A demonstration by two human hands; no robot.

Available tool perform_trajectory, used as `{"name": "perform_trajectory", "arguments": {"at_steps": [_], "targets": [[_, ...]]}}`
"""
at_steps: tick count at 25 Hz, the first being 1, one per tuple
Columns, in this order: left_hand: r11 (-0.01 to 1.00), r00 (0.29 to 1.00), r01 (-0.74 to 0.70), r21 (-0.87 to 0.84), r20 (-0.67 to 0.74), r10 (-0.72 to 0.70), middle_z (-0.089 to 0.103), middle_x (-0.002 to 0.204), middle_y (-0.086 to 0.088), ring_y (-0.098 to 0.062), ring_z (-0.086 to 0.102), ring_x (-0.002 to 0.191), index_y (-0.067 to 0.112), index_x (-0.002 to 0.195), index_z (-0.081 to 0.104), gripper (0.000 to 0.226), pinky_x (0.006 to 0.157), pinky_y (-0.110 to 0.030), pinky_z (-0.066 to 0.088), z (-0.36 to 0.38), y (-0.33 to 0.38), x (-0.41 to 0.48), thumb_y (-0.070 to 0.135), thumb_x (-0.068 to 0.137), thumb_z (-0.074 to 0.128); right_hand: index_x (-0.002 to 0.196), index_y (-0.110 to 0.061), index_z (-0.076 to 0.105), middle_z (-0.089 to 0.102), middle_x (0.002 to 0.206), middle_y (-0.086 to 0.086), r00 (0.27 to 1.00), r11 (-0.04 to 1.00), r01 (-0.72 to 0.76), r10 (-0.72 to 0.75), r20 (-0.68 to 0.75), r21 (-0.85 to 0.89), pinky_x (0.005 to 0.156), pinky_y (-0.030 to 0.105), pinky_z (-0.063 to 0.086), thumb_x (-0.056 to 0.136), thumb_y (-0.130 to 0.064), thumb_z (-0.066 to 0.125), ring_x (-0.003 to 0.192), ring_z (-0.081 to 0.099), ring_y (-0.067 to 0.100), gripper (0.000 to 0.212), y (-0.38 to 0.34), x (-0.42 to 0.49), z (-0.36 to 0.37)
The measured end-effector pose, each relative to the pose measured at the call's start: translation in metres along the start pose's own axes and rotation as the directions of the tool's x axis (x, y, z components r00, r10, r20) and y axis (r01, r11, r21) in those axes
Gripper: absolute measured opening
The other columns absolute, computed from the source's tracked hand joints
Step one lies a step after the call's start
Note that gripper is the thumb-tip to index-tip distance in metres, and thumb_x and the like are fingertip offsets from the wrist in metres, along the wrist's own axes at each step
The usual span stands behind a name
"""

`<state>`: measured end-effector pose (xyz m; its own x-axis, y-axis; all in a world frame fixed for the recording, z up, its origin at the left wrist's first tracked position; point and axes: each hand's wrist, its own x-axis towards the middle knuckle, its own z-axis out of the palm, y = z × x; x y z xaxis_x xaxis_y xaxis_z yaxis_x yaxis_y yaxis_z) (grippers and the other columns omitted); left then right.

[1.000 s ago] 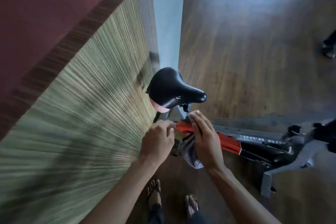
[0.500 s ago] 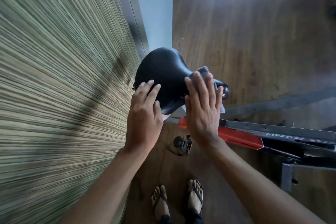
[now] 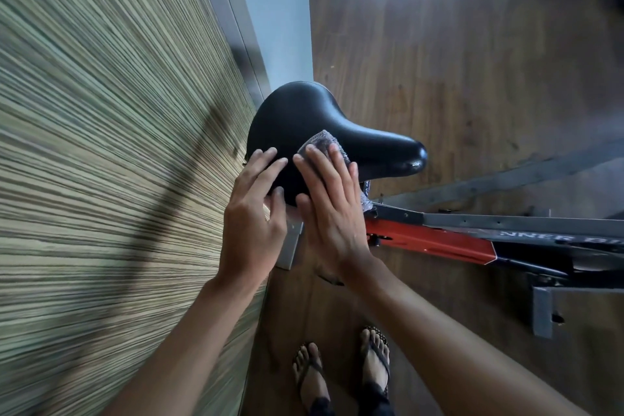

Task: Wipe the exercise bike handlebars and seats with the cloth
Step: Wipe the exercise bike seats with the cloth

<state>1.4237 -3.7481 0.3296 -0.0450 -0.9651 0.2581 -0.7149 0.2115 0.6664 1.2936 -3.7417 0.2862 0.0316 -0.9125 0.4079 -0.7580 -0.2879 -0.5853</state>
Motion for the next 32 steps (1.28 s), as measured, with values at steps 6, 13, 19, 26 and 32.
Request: {"name": "perform_trajectory", "arguments": {"at_steps": [6,13,19,26,32], "targets": [[0.990,0.980,-0.060,-0.130,-0.199,0.033,0.057,0.136,-0.006,-0.013,0.051,0.130,-0.002,0.134,0.056,0.038,0.109,-0.024,0.041,0.012,0.042,-0.021,-0.006,0.099,0.042,0.160,-0.020,0.013,0.007,0.165,-0.013,0.962,0.926,-0.197,0.120,0.244,0.321,0.125,0.027,-0.003,0.108,-0.032,0.020,0.154,0.006,0.004,0.054,-0.010,0.010,-0.038],[0.997,0.985,0.052,0.060,-0.166,-0.041,0.037,0.156,-0.017,-0.026,0.034,0.147,-0.005,0.148,0.039,0.046,0.120,-0.041,0.029,0.066,0.069,-0.016,0.018,0.107,0.040,0.139,-0.023,0.059,0.067,0.130,-0.009,0.927,0.793,-0.359,0.238,0.291,0.492,0.109,0.022,0.043,0.105,-0.022,0.046,0.124,0.057,-0.002,0.036,0.008,0.045,-0.098],[0.905,0.955,0.199,0.376,-0.283,-0.092,0.027,0.163,-0.015,-0.030,0.021,0.152,0.000,0.155,0.028,0.057,0.124,-0.051,0.018,0.105,0.073,-0.004,0.021,0.106,0.047,0.128,-0.025,0.062,0.064,0.133,-0.006,0.969,0.981,-0.189,0.195,0.149,-0.053,0.109,0.034,0.034,0.103,-0.030,0.041,0.127,0.052,0.013,0.033,0.048,0.054,-0.091],[0.885,0.942,0.121,0.449,-0.334,0.040,0.038,0.157,-0.011,-0.029,0.029,0.149,0.005,0.152,0.036,0.053,0.122,-0.056,0.019,0.097,0.030,-0.037,0.012,0.101,0.053,0.123,-0.028,0.065,0.068,0.121,-0.010,0.979,0.962,-0.203,0.197,-0.051,-0.181,0.102,0.037,0.034,0.104,-0.032,0.038,0.115,0.055,0.015,0.033,0.048,0.044,-0.068],[0.976,0.825,0.217,0.009,-0.537,-0.178,0.040,0.153,-0.022,-0.034,0.034,0.146,-0.005,0.146,0.041,0.049,0.116,-0.062,0.027,0.097,0.022,-0.035,0.020,0.103,0.036,0.130,-0.022,0.061,0.059,0.134,-0.004,0.982,0.965,-0.189,0.187,-0.033,-0.184,0.120,0.045,0.019,0.104,-0.026,0.041,0.127,0.048,0.018,0.033,0.038,0.042,-0.066]]}}
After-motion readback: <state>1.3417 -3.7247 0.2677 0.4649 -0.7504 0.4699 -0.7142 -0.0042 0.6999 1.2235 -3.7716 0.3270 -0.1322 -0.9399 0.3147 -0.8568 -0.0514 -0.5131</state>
